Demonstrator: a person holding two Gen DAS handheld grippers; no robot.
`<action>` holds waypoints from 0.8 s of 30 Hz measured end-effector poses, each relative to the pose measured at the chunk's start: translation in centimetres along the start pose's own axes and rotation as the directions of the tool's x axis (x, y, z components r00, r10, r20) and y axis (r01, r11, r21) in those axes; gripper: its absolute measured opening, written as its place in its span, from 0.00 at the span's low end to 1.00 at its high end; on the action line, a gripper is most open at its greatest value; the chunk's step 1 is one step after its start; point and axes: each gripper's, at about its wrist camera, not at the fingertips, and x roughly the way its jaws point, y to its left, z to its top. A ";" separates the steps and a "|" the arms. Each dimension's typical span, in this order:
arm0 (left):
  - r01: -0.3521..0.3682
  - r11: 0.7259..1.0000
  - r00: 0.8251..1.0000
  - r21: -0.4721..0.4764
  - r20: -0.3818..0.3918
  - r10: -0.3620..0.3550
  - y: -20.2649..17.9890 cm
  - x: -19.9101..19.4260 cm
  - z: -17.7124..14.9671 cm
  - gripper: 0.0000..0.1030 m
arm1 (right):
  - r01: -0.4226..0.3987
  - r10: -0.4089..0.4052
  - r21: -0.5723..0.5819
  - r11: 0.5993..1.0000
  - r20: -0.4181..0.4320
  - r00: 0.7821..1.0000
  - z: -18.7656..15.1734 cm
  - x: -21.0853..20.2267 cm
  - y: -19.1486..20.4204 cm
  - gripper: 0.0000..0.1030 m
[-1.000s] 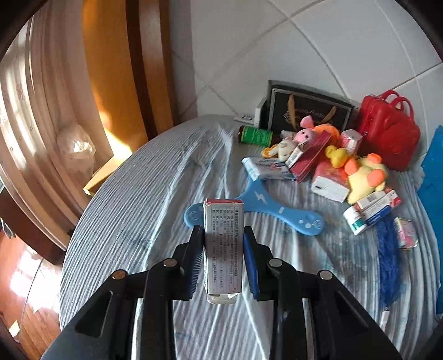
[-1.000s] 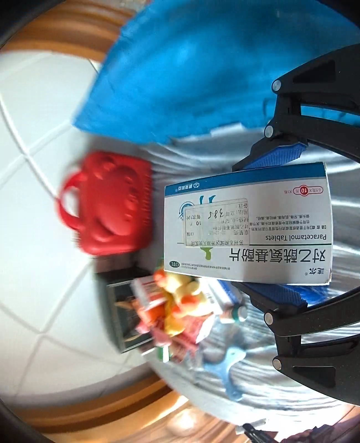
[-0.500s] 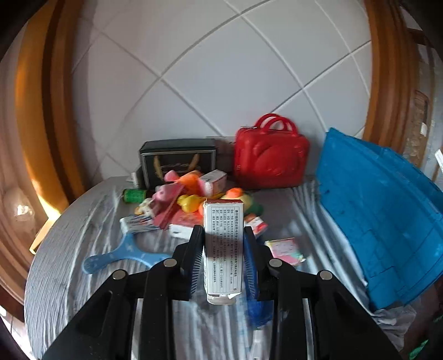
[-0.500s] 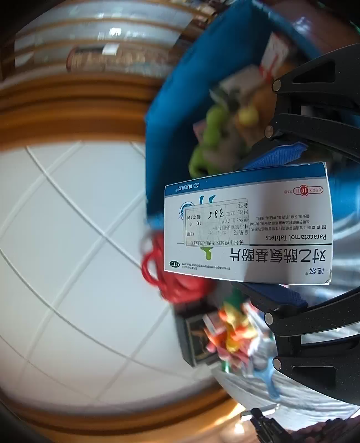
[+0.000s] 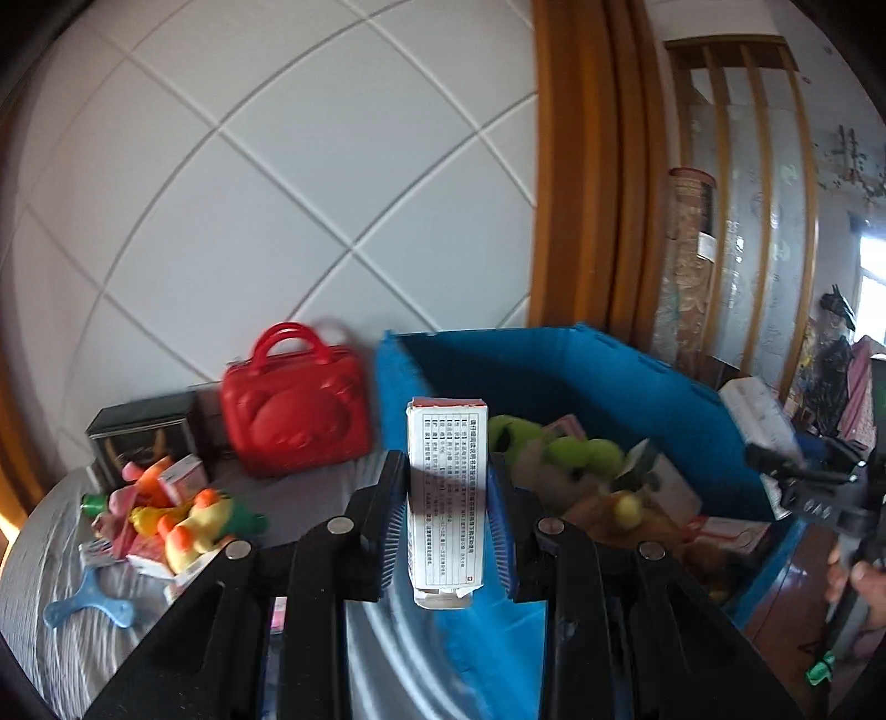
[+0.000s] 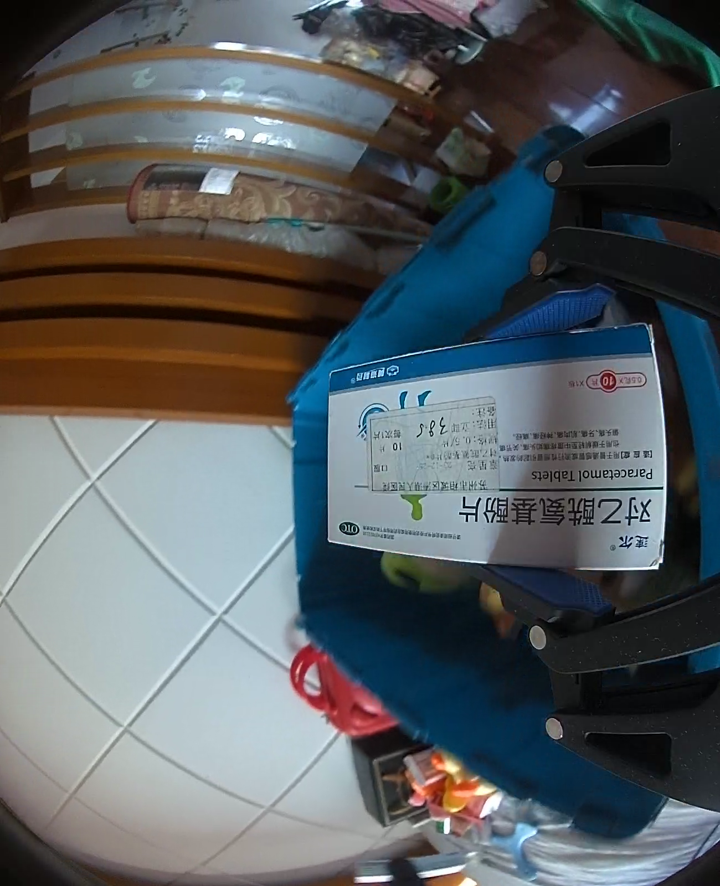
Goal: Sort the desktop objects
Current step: 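Carry both boxes over the blue bin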
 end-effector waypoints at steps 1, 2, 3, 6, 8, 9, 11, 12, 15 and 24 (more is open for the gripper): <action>0.005 1.000 1.000 0.007 -0.009 -0.005 -1.7 0.5 0.4 0.27 | 0.000 0.000 0.000 1.000 -0.007 1.000 -0.1 0.4 -0.9 0.70; 0.005 1.000 1.000 0.016 -0.022 -0.005 -3.0 1.2 0.7 0.27 | -0.003 0.003 -0.001 1.000 -0.017 1.000 -0.3 0.8 -2.0 0.70; 0.002 1.000 0.999 0.031 -0.046 0.000 -4.8 2.0 1.0 0.27 | -0.005 0.005 0.000 1.000 -0.023 1.000 -0.5 1.1 -2.8 0.70; 0.012 0.998 0.996 0.055 -0.092 -0.007 -8.4 3.8 1.3 0.27 | -0.002 0.001 -0.006 1.000 -0.037 0.999 -1.0 2.0 -4.4 0.70; 0.021 0.997 0.993 0.079 -0.118 -0.012 -10.6 4.9 1.3 0.27 | 0.006 -0.007 -0.014 1.000 -0.049 0.999 -1.3 2.7 -5.5 0.70; 0.020 0.996 0.992 0.090 -0.125 -0.008 -11.5 5.1 1.2 0.27 | 0.004 -0.004 -0.013 1.000 -0.055 0.998 -1.5 3.0 -5.8 0.70; 0.020 0.994 0.990 0.106 -0.144 -0.004 -12.9 5.9 1.1 0.27 | -0.003 0.002 -0.017 1.000 -0.065 0.998 -1.7 3.5 -6.3 0.70; 0.020 0.994 0.987 0.112 -0.158 -0.002 -13.5 6.4 0.9 0.27 | -0.003 0.002 -0.019 1.000 -0.068 0.998 -1.8 3.6 -6.8 0.70; 0.012 0.992 0.982 0.123 -0.187 0.012 -14.6 7.5 0.6 0.27 | -0.009 0.007 -0.030 0.999 -0.076 0.997 -1.8 4.3 -7.2 0.70; -0.016 0.993 0.974 0.114 -0.224 0.042 -14.2 9.1 -0.1 0.27 | -0.047 0.043 -0.077 0.996 -0.049 0.998 -0.4 5.2 -6.4 0.70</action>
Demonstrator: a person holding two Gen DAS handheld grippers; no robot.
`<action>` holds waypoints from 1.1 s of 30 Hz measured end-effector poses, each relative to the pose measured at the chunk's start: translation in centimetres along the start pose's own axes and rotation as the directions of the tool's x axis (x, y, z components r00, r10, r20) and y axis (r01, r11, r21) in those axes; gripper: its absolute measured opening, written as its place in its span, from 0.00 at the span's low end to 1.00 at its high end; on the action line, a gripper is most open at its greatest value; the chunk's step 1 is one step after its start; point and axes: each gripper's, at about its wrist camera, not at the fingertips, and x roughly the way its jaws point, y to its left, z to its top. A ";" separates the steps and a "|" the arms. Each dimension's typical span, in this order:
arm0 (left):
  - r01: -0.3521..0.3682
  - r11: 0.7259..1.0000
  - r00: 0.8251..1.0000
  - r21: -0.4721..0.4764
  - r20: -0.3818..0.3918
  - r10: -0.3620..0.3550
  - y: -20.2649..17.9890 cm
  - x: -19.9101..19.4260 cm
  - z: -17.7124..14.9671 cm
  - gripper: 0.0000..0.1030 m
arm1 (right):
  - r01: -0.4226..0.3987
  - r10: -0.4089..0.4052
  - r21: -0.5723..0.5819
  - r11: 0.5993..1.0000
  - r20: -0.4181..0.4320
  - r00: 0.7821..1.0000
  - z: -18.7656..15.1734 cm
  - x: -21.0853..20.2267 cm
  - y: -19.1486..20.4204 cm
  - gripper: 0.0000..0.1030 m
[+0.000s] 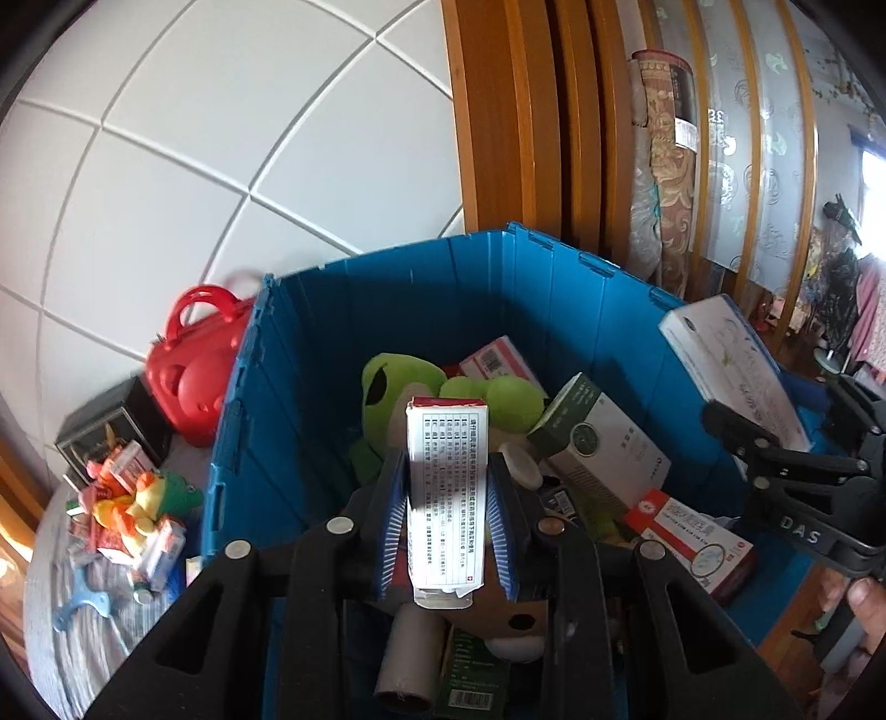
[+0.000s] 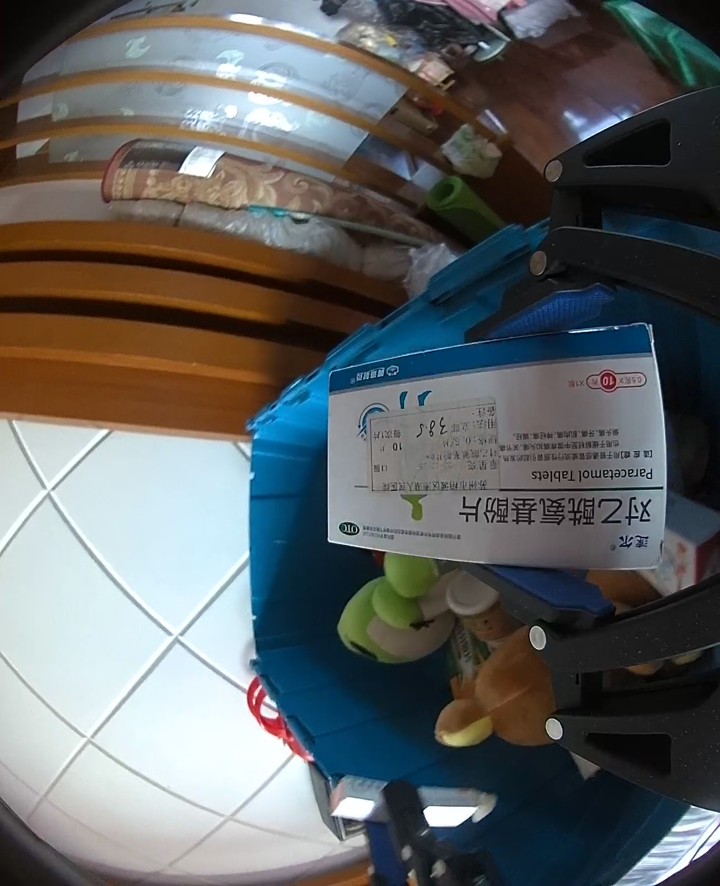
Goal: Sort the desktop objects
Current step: 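Open both grippers to drop the boxes into the bin, then return both grippers from the bin to the bed pile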
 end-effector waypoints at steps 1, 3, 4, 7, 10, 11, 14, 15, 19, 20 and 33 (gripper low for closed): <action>-0.009 1.000 1.000 0.004 0.008 0.009 0.0 -0.1 0.0 0.27 | -0.002 0.002 -0.002 1.000 0.000 1.000 0.2 0.2 0.1 0.70; -0.031 0.999 0.999 0.015 0.006 0.031 -0.1 0.0 -0.1 0.27 | -0.002 0.002 0.000 1.000 0.002 1.000 0.5 0.5 0.3 0.70; -0.027 1.000 1.000 0.015 -0.003 0.027 -0.1 0.1 -0.1 0.27 | -0.001 0.001 0.003 1.000 0.007 1.000 0.6 0.6 0.3 0.70; -0.029 1.000 1.000 0.009 -0.011 0.029 0.0 0.2 -0.3 0.27 | -0.001 0.001 0.000 1.000 0.004 1.000 0.8 0.9 0.5 0.70; -0.022 1.000 1.000 -0.005 -0.017 0.022 0.4 0.2 -0.4 0.28 | 0.003 -0.003 0.002 1.000 -0.004 1.000 0.9 1.1 0.5 0.70; -0.024 1.000 1.000 -0.010 -0.020 0.024 0.5 0.3 -0.4 0.32 | -0.002 0.002 0.012 1.000 -0.002 1.000 0.9 1.1 0.4 0.70; -0.021 0.999 1.000 -0.027 -0.014 0.021 0.8 0.1 -0.4 0.48 | -0.011 0.011 0.015 1.000 -0.011 1.000 1.0 1.3 0.3 0.70; -0.022 0.999 1.000 -0.028 -0.008 0.022 0.8 0.0 -0.4 0.54 | -0.014 0.015 0.009 1.000 -0.017 1.000 1.0 1.3 0.3 0.70; -0.022 0.999 1.000 -0.025 0.003 0.022 0.8 -0.2 -0.4 0.58 | -0.020 0.019 -0.010 1.000 -0.030 0.999 1.1 1.5 0.7 0.71; -0.019 0.999 1.000 -0.025 0.003 0.020 0.8 -0.2 -0.5 0.58 | -0.019 0.018 -0.012 1.000 -0.030 0.999 1.1 1.5 0.7 0.72; -0.031 0.997 0.999 -0.076 0.028 0.033 1.7 -1.1 -1.5 0.58 | -0.028 0.028 0.042 0.999 0.003 1.000 1.0 1.1 0.2 0.85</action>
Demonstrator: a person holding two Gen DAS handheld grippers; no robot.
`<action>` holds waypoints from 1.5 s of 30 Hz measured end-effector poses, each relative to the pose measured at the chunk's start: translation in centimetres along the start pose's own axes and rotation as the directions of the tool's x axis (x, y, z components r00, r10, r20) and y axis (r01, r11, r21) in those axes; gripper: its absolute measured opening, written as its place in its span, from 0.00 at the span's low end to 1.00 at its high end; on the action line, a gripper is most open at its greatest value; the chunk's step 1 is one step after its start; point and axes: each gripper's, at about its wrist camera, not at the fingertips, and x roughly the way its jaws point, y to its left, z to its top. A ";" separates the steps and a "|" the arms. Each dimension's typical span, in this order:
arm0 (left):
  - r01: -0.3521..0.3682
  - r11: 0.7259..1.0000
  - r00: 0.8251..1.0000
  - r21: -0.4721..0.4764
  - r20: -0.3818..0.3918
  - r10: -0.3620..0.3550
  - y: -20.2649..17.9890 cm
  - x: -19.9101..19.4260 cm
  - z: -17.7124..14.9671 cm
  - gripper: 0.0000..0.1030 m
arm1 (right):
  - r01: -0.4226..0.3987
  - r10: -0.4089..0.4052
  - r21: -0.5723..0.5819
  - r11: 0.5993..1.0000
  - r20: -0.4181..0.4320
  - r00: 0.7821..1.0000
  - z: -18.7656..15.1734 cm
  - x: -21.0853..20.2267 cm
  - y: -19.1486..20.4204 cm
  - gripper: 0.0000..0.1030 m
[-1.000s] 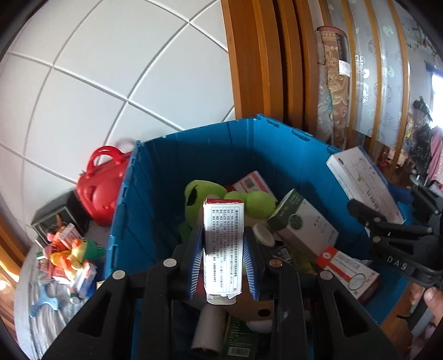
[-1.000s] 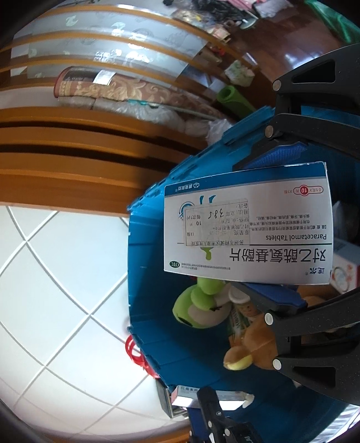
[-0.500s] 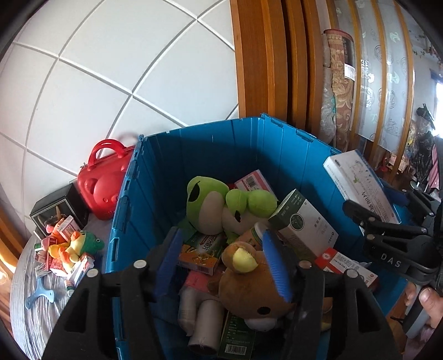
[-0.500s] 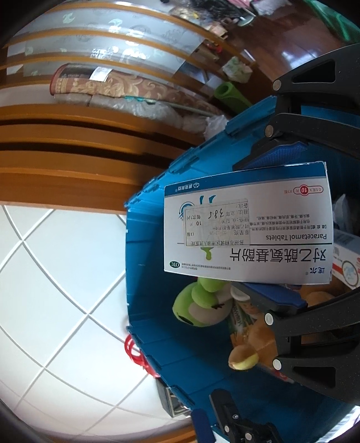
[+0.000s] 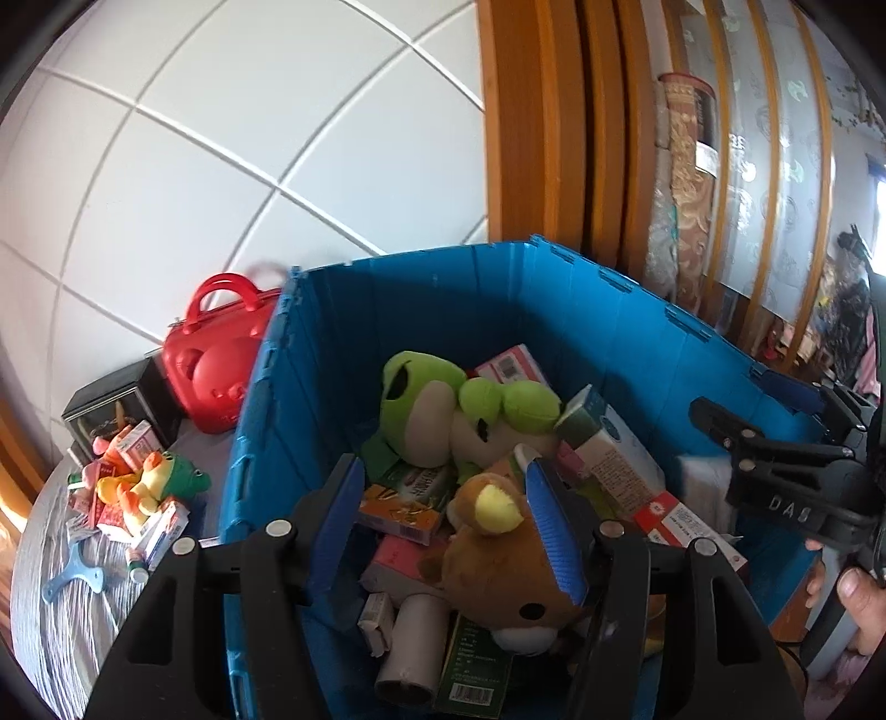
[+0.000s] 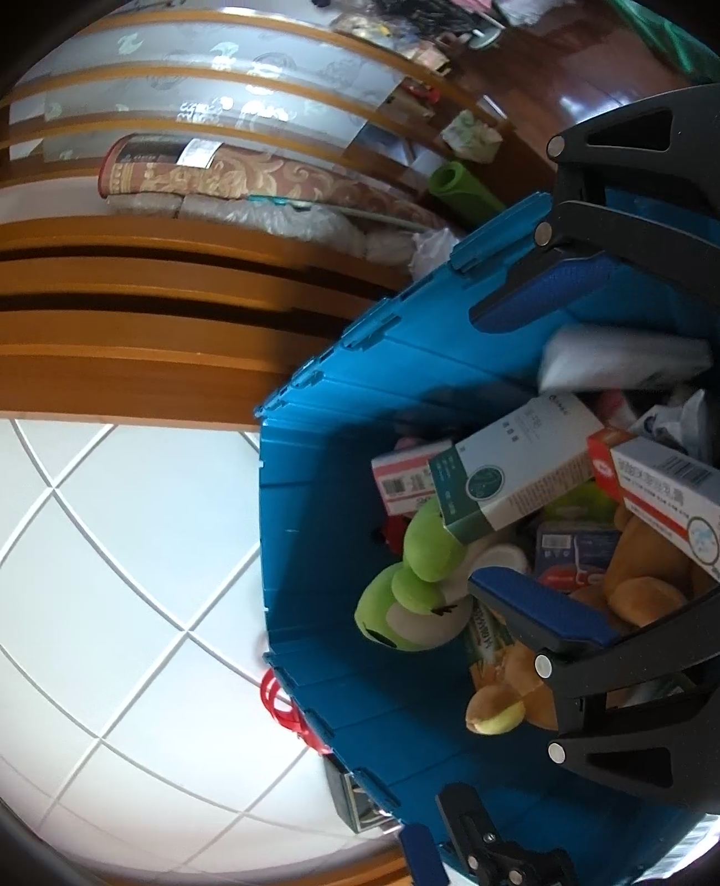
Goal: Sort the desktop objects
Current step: 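Return both grippers from the bin to the bed pile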
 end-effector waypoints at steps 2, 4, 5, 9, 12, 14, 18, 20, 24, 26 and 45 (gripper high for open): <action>0.004 1.000 1.000 -0.026 0.013 -0.004 0.8 -0.7 -0.3 0.58 | 0.000 0.000 0.017 1.000 0.007 1.000 0.0 -0.1 -0.2 0.88; -0.009 0.999 0.999 -0.047 0.043 0.011 1.9 -1.9 -0.5 0.59 | 0.005 -0.005 0.029 1.000 0.015 1.000 0.1 -0.3 -0.2 0.97; -0.022 0.998 0.998 -0.060 0.061 0.025 2.4 -2.5 -0.6 0.59 | 0.008 -0.009 0.031 0.999 0.019 1.000 0.0 -0.5 -0.2 1.00; -0.075 0.991 0.988 -0.115 0.125 0.090 5.2 -4.8 -1.4 0.75 | 0.047 -0.049 0.045 0.998 0.044 0.998 -0.2 -1.0 0.0 1.00; -0.121 0.981 0.978 -0.154 0.151 0.144 8.0 -6.0 -2.3 0.76 | 0.029 -0.031 0.059 0.998 0.037 0.999 -0.3 -1.8 0.9 1.00; -0.126 0.974 0.975 -0.187 0.157 0.157 10.5 -6.5 -3.1 0.76 | 0.000 -0.003 0.048 0.999 0.048 0.999 -0.3 -2.8 2.2 1.00; -0.151 0.955 0.973 -0.256 0.134 0.189 15.2 -6.7 -4.6 0.76 | -0.012 0.010 0.020 1.000 0.127 0.992 0.8 -5.9 5.5 1.00; -0.162 0.947 0.973 -0.276 0.117 0.201 17.6 -6.7 -5.4 0.76 | -0.060 0.057 0.016 0.998 0.181 0.982 1.5 -7.8 7.8 1.00; -0.183 0.933 0.973 -0.308 0.078 0.216 23.2 -6.4 -7.5 0.76 | -0.133 0.133 -0.014 0.991 0.225 0.965 2.7 -10.2 13.0 1.00; -0.193 0.925 0.973 -0.329 0.054 0.222 26.1 -6.2 -8.5 0.76 | -0.162 0.166 -0.037 0.986 0.229 0.959 3.2 -11.0 16.5 1.00; -0.344 0.809 0.935 -0.476 -0.250 0.251 50.5 -0.2 -19.1 0.75 | -0.318 0.309 -0.172 0.932 -0.079 0.948 2.8 0.8 43.9 1.00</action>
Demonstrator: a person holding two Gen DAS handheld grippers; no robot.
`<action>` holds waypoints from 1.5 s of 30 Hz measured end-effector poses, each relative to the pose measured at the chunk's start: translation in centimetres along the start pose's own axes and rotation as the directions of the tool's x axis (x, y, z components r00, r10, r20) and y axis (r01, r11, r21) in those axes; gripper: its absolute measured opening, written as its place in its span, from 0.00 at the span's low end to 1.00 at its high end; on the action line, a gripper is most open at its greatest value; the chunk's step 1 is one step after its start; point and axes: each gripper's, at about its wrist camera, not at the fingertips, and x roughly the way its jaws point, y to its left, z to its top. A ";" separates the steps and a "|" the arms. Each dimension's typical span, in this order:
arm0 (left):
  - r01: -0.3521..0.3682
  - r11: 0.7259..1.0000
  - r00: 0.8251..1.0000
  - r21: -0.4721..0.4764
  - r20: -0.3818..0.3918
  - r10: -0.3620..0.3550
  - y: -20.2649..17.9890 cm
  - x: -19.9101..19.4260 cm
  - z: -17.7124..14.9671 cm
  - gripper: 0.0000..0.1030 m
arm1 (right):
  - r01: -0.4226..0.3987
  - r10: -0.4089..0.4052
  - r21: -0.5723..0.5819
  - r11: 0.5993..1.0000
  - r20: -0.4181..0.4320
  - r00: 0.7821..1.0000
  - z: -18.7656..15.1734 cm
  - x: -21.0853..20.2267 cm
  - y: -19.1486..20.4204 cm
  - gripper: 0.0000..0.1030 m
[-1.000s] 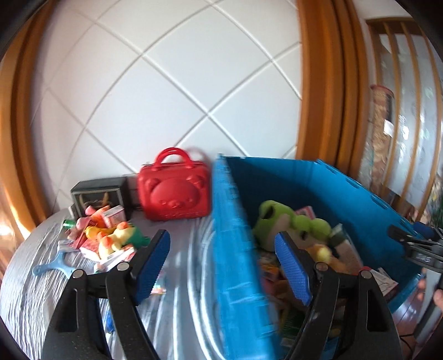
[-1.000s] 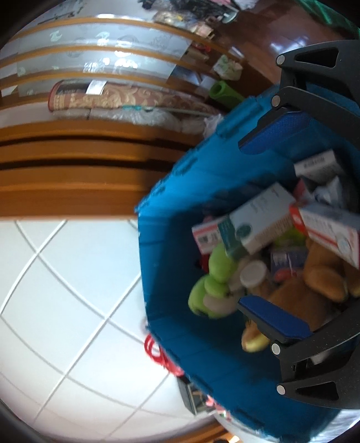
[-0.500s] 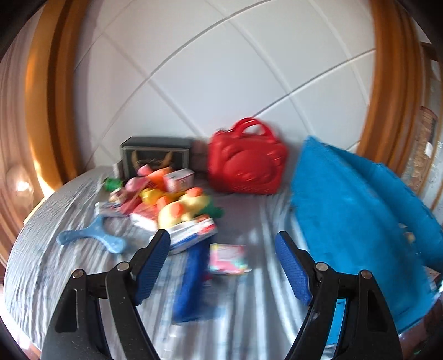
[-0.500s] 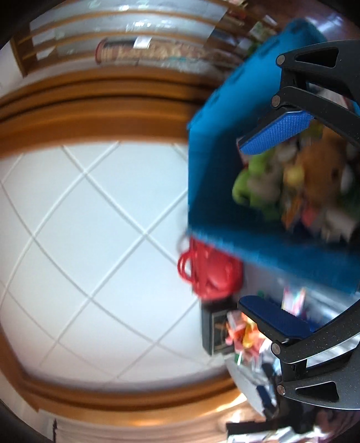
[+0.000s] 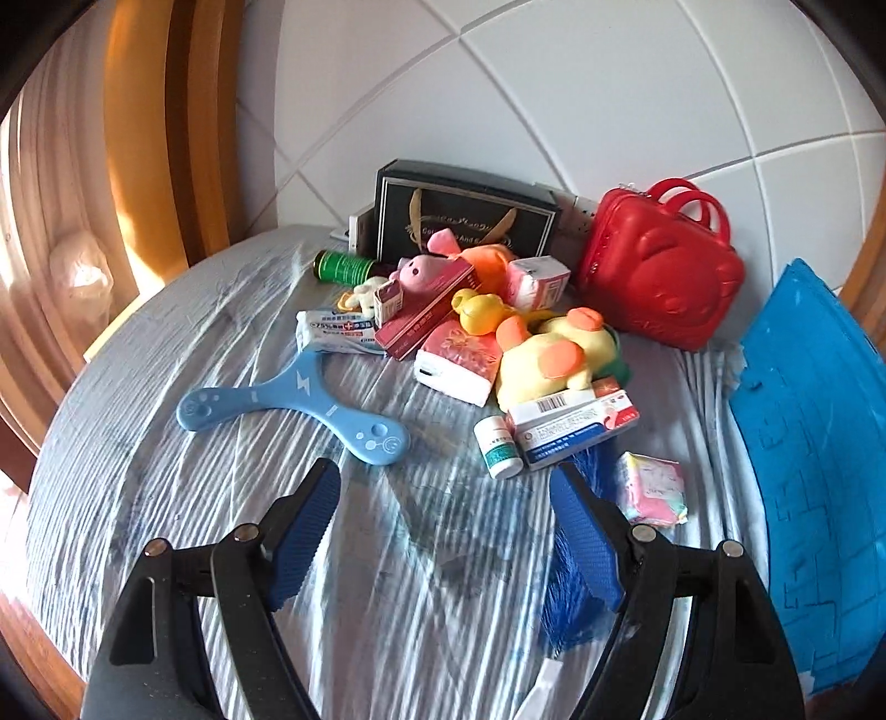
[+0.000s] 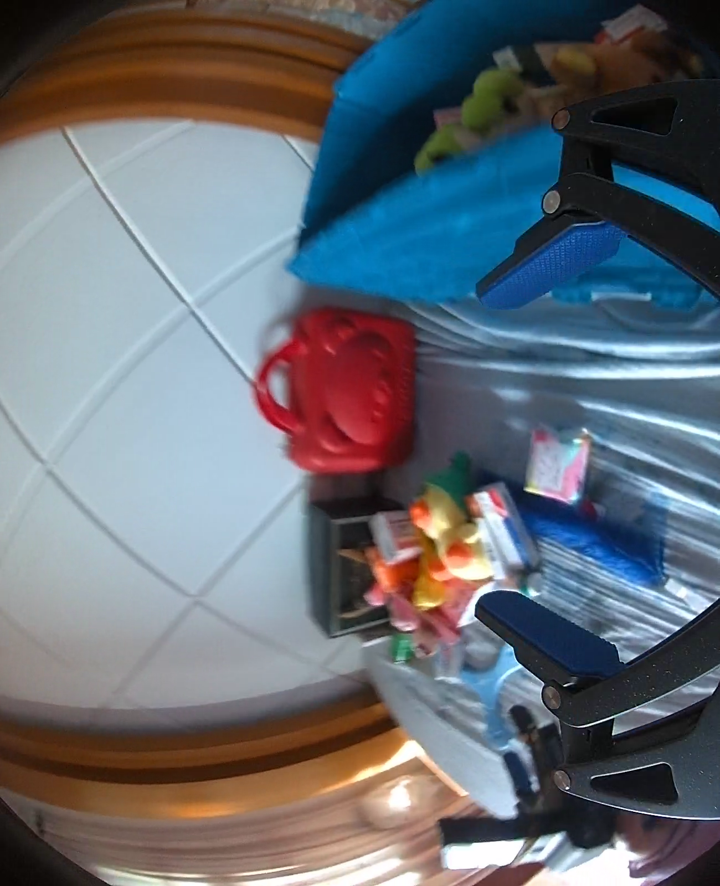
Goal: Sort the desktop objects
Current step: 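Return both grippers from the bin to the bed pile, then grasp the yellow duck plush in a frog hood with both grippers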
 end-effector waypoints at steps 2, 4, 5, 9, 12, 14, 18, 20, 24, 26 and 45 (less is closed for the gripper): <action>0.001 1.000 1.000 0.000 -0.022 -0.001 0.0 1.6 0.7 0.75 | 0.004 -0.004 0.002 1.000 -0.039 0.999 0.0 2.9 0.4 1.00; 0.002 1.000 0.999 0.004 -0.052 -0.001 -0.4 4.0 1.6 0.75 | 0.019 -0.017 0.021 1.000 -0.079 0.997 0.0 6.4 -0.3 1.00; 0.008 1.000 0.998 0.007 -0.064 -0.007 -0.7 5.3 2.1 0.75 | 0.031 -0.027 0.035 0.999 -0.095 0.995 0.1 8.6 -0.7 1.00; 0.016 1.000 0.996 0.021 -0.086 -0.014 -3.3 10.9 5.1 0.75 | 0.044 -0.030 0.084 0.995 -0.160 0.987 0.9 16.6 -1.6 1.00; 0.041 0.999 0.992 0.025 -0.124 -0.037 -5.7 15.7 7.3 0.75 | 0.006 0.018 0.119 0.993 -0.208 0.978 1.7 22.7 -1.6 1.00; 0.058 0.998 0.987 0.028 -0.149 -0.054 -7.0 18.4 8.3 0.75 | -0.008 0.036 0.113 0.994 -0.241 0.970 2.4 27.3 -1.2 1.00; 0.063 0.994 0.981 0.092 -0.188 -0.044 -10.9 24.6 9.5 0.75 | 0.037 -0.007 0.113 0.993 -0.258 0.966 3.5 33.7 -1.3 1.00; 0.045 0.990 0.977 0.132 -0.214 -0.016 -11.8 26.7 9.0 0.80 | 0.078 -0.037 0.127 0.989 -0.298 0.954 3.9 37.3 -2.1 1.00; 0.113 0.984 0.963 0.137 -0.258 -0.075 -10.4 26.9 7.4 0.85 | 0.053 -0.020 0.056 0.997 -0.482 0.876 1.6 43.3 -1.6 0.90; 0.131 0.980 0.956 0.148 -0.281 -0.086 -9.1 26.6 6.2 0.86 | -0.027 0.057 0.062 0.998 -0.558 0.828 -0.9 44.0 -0.4 0.70; 0.065 0.972 0.972 0.224 -0.234 -0.011 -2.6 20.4 4.4 0.85 | -0.163 0.173 0.059 0.985 -0.403 0.899 -3.0 26.7 5.1 1.00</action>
